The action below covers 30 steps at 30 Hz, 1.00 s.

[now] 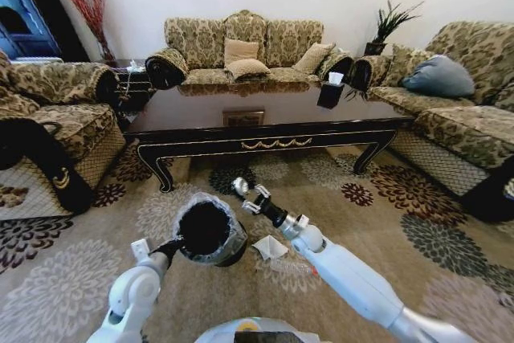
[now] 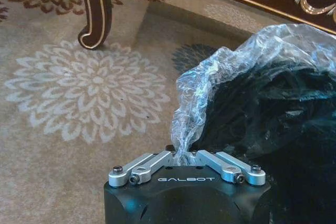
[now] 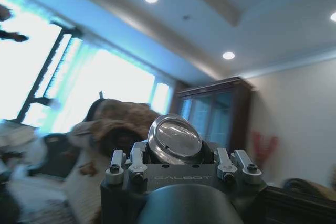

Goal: Move to the front of the table and pick up the trash from the floor, then place it into the trash bin.

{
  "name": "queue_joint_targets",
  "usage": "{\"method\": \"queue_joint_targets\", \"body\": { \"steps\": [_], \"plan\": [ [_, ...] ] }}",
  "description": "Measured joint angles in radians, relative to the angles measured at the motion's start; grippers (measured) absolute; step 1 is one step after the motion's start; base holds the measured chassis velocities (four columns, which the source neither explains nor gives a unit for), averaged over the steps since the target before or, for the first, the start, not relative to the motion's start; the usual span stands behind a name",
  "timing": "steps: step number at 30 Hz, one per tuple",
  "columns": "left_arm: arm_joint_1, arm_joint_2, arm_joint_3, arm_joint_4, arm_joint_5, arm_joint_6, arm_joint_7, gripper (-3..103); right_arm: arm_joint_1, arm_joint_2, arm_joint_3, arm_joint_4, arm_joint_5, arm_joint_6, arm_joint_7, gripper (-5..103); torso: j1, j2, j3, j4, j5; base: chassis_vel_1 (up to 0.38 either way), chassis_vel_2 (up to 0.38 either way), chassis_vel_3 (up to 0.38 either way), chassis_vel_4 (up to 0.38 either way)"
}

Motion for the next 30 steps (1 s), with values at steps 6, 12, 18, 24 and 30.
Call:
{"method": "queue_joint_targets", "body": {
  "steps": [6, 12, 18, 24, 30],
  "plan": [
    [-0.023, -0.012, 0.023, 0.009, -0.004, -0.002, -0.004, 2, -0.01, 0.002, -0.041, -0.021, -0.043, 0.017, -0.047, 52, 0.0, 0.0, 0.0, -0.0003, 0.0002, 0.0, 0.0, 0.0, 0.0],
    [-0.028, -0.019, 0.019, 0.005, -0.015, -0.004, -0.005, 2, -0.033, 0.002, -0.047, -0.041, -0.061, 0.026, -0.073, 52, 0.0, 0.0, 0.0, -0.0002, 0.0001, 0.0, 0.0, 0.0, 0.0],
    [-0.017, -0.024, 0.012, -0.01, -0.021, -0.008, -0.005, 2, -0.043, -0.003, -0.044, -0.035, -0.063, 0.027, -0.077, 52, 0.0, 0.0, 0.0, -0.0002, 0.0002, 0.0, 0.0, 0.0, 0.0],
    [-0.012, -0.028, 0.01, -0.015, -0.021, -0.011, -0.003, 2, -0.058, -0.007, -0.044, -0.032, -0.068, 0.027, -0.081, 73, 0.0, 0.0, 0.0, -0.0002, 0.0001, 0.0, 0.0, 0.0, 0.0],
    [-0.01, -0.024, 0.006, -0.017, -0.02, -0.012, -0.002, 2, -0.078, -0.014, -0.031, -0.038, -0.068, 0.03, -0.089, 95, 0.0, 0.0, 0.0, -0.0002, 0.0001, 0.0, 0.0, 0.0, 0.0]
  ]
}}
